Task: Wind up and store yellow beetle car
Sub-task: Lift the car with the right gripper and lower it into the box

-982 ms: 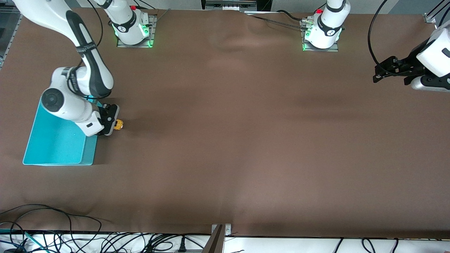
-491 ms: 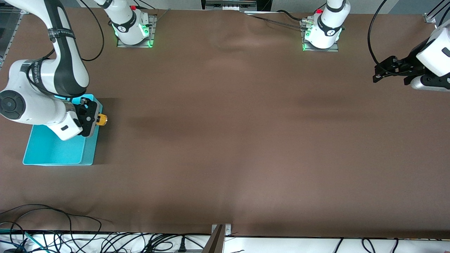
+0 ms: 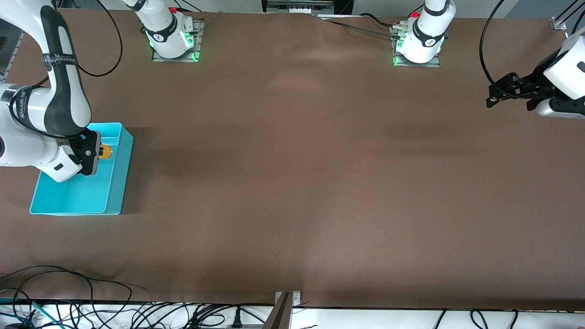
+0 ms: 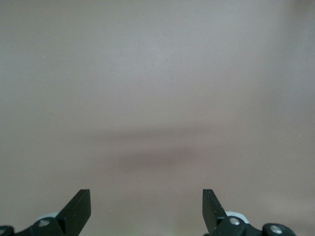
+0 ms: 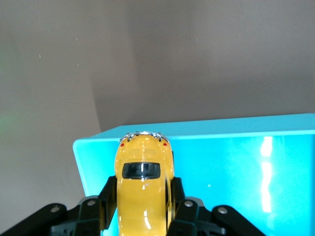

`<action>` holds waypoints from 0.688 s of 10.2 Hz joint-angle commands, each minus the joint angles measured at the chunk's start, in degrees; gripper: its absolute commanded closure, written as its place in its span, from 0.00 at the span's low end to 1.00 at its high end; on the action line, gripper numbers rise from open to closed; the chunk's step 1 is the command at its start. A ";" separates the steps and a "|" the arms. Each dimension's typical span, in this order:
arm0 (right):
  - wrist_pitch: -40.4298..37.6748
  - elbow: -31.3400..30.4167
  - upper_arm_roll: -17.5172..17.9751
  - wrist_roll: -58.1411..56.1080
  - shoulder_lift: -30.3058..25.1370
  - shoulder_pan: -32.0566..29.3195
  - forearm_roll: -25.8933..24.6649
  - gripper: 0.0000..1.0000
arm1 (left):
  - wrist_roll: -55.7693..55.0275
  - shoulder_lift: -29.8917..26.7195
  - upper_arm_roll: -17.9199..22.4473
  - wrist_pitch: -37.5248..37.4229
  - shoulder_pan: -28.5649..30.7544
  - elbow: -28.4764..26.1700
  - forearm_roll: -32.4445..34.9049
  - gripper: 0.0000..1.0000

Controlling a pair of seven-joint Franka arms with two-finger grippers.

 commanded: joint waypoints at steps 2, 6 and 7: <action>3.78 -1.59 -0.10 -8.03 1.63 -3.72 -0.68 1.00 | 0.00 0.74 0.06 -0.53 -0.09 1.61 -0.56 0.00; 8.17 -2.91 -0.10 -12.78 4.53 -6.10 -0.68 1.00 | 0.00 0.65 0.06 -0.53 -0.09 1.61 -0.56 0.00; 9.14 -2.91 -0.10 -13.84 5.41 -6.54 -0.68 1.00 | 0.00 0.65 0.06 -0.53 -0.09 1.61 -0.56 0.00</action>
